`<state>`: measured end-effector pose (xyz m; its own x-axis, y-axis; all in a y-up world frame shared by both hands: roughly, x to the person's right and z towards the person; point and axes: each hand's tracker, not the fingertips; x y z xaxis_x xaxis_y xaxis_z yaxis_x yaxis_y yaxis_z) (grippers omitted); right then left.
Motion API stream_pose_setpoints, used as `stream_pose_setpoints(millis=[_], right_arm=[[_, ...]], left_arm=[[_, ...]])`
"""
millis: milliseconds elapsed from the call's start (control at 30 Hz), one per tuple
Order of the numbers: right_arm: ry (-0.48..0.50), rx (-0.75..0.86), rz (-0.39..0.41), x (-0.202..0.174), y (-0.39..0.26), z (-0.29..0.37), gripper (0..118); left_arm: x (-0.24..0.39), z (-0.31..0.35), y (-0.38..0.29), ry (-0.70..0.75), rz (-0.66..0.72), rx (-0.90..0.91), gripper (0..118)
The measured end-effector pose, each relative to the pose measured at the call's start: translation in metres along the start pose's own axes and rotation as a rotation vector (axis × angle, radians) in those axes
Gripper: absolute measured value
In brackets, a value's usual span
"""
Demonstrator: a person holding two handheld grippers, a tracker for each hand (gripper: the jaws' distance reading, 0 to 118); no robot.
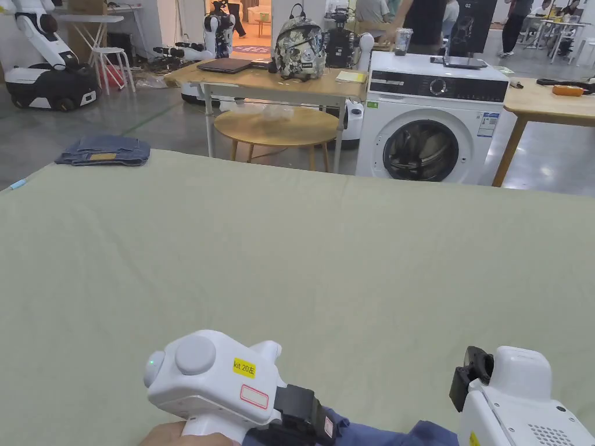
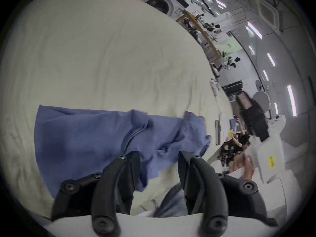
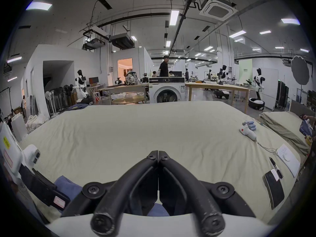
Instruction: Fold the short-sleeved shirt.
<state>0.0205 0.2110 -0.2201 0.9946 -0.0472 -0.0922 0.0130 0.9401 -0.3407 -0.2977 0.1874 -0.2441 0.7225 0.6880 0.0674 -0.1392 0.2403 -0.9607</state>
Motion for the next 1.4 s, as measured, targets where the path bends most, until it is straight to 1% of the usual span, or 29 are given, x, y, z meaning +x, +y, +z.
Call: stream_pose_setpoints(millis=[33, 67, 100, 167, 200, 333, 433, 467, 533, 733, 867, 967, 1167, 1300, 1400], right_arm=[[-0.002, -0.001, -0.002, 0.0, 0.0, 0.0, 0], [-0.004, -0.002, -0.004, 0.001, 0.0, 0.0, 0], [-0.004, -0.002, -0.006, 0.002, 0.0, 0.0, 0], [-0.007, -0.003, -0.01, 0.003, -0.001, 0.0, 0], [-0.008, -0.004, -0.012, 0.004, 0.0, 0.0, 0], [-0.01, -0.005, -0.015, 0.006, -0.001, 0.001, 0], [-0.015, -0.005, -0.016, 0.008, -0.002, 0.003, 0], [-0.015, -0.006, -0.017, 0.009, -0.002, 0.003, 0], [-0.018, -0.008, -0.014, 0.01, -0.003, 0.004, 0], [-0.022, -0.017, -0.024, 0.015, -0.006, 0.005, 0], [-0.026, -0.016, -0.029, 0.017, -0.007, 0.006, 0], [-0.029, -0.018, -0.037, 0.019, -0.008, 0.006, 0], [-0.034, -0.019, -0.043, 0.023, -0.009, 0.009, 0], [-0.038, -0.009, -0.044, 0.024, -0.008, 0.011, 0], [-0.041, 0.017, -0.044, 0.026, -0.005, 0.012, 0]], left_arm=[[0.003, 0.005, 0.0, -0.015, -0.016, 0.012, 32], [0.004, 0.01, 0.0, -0.024, -0.021, 0.024, 32], [0.014, 0.02, -0.005, -0.03, -0.022, 0.038, 28], [0.016, 0.03, -0.007, -0.041, -0.034, 0.085, 18], [0.015, 0.031, -0.007, -0.026, -0.041, 0.092, 16], [-0.004, 0.021, -0.004, 0.124, -0.023, 0.108, 6], [-0.02, -0.001, -0.006, 0.247, -0.019, 0.056, 5], [-0.024, -0.009, -0.009, 0.267, -0.014, 0.031, 5], [-0.031, -0.025, -0.011, 0.245, -0.004, -0.006, 5], [-0.024, -0.054, -0.021, 0.001, -0.012, -0.033, 4], [-0.026, -0.079, -0.023, 0.022, -0.017, -0.035, 4], [-0.036, -0.093, -0.024, -0.005, 0.038, -0.009, 3], [-0.041, -0.106, -0.022, -0.011, 0.029, 0.022, 1], [-0.035, -0.093, -0.019, -0.021, 0.019, 0.019, 0], [-0.031, -0.063, -0.015, -0.039, -0.014, 0.071, 0]])
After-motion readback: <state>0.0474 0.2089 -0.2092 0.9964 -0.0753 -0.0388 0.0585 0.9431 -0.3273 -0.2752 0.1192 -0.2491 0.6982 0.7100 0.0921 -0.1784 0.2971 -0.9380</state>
